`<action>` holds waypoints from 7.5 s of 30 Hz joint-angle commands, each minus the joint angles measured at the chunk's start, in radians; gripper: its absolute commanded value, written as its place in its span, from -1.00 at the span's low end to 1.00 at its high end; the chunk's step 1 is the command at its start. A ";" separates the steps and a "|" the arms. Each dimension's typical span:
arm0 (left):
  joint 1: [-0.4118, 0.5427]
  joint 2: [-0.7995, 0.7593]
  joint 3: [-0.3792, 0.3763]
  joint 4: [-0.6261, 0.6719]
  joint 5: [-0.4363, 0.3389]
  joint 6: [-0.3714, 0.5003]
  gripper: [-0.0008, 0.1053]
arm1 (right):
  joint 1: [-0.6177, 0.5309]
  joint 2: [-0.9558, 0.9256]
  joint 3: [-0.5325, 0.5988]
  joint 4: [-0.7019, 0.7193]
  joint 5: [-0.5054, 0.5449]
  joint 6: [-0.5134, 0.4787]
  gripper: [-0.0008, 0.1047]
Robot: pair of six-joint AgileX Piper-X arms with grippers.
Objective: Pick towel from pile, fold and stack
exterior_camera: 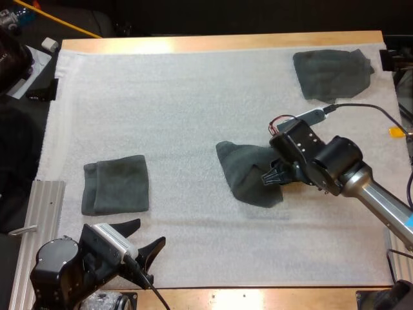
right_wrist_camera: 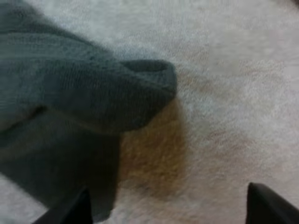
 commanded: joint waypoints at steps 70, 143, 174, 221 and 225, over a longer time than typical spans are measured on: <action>-0.006 0.007 -0.005 0.042 0.024 -0.010 0.19 | -0.030 -0.068 -0.009 -0.391 -0.272 0.100 -0.98; -0.004 0.020 -0.008 0.065 0.051 -0.021 0.18 | 0.044 0.183 0.288 -0.479 -0.412 0.338 0.10; -0.005 0.014 -0.005 0.098 0.050 -0.022 0.18 | 0.045 0.218 0.281 -0.613 -0.476 0.428 -0.98; -0.007 0.016 -0.003 0.097 0.059 -0.018 0.19 | 0.033 0.026 0.119 -0.006 -0.055 0.164 0.22; -0.009 0.015 -0.004 0.102 0.057 -0.020 0.18 | 0.037 -0.019 0.124 0.009 -0.037 0.179 0.30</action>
